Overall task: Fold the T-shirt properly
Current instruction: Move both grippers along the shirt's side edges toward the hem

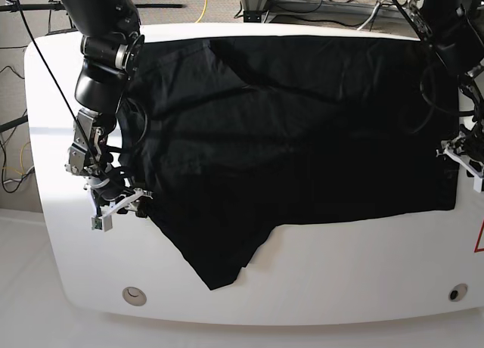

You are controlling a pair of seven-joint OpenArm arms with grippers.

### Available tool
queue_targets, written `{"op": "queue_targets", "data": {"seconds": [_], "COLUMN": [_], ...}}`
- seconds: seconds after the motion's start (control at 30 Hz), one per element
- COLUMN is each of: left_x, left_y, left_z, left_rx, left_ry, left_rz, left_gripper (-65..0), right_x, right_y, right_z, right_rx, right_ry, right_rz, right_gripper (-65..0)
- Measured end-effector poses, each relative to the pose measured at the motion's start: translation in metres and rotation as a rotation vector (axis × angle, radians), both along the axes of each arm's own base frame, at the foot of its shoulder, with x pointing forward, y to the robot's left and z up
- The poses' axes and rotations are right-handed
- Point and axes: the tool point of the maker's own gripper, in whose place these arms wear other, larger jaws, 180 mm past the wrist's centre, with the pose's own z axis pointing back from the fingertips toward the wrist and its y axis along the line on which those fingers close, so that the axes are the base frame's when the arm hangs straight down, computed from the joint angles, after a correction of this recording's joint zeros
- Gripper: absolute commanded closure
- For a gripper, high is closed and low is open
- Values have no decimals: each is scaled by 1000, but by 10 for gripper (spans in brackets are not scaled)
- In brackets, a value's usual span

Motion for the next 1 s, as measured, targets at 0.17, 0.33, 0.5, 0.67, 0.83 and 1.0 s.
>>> {"op": "queue_targets", "data": {"seconds": [0.17,0.33,0.5,0.67,0.83,1.0], "left_x": [5,11,26,36,34,35], "left_y": [1,2,4,11,13,6], "left_z": [-11,-9,0,9,-8,-18], "left_rx": [-38,-33,-25,-40,-69,-100], "left_ry": [14,6,-38,-99,-91,-71], "left_rz": [12,3,-10,9,54,53], "left_gripper": [-424,-432,-441,-453,-456,-458], "right_x": [-6,-5,0,3,4,3], "right_y": [2,6,6,10,14,16], "right_z": [-16,-20,-25,-26,-27,-28], "right_rx": [17,30,42,57,80,80], "right_ry": [45,40,35,26,13,14], "right_rz": [-7,-5,-10,-10,-4,10], "right_gripper": [-320,-322,-323,-324,-323,-327]}}
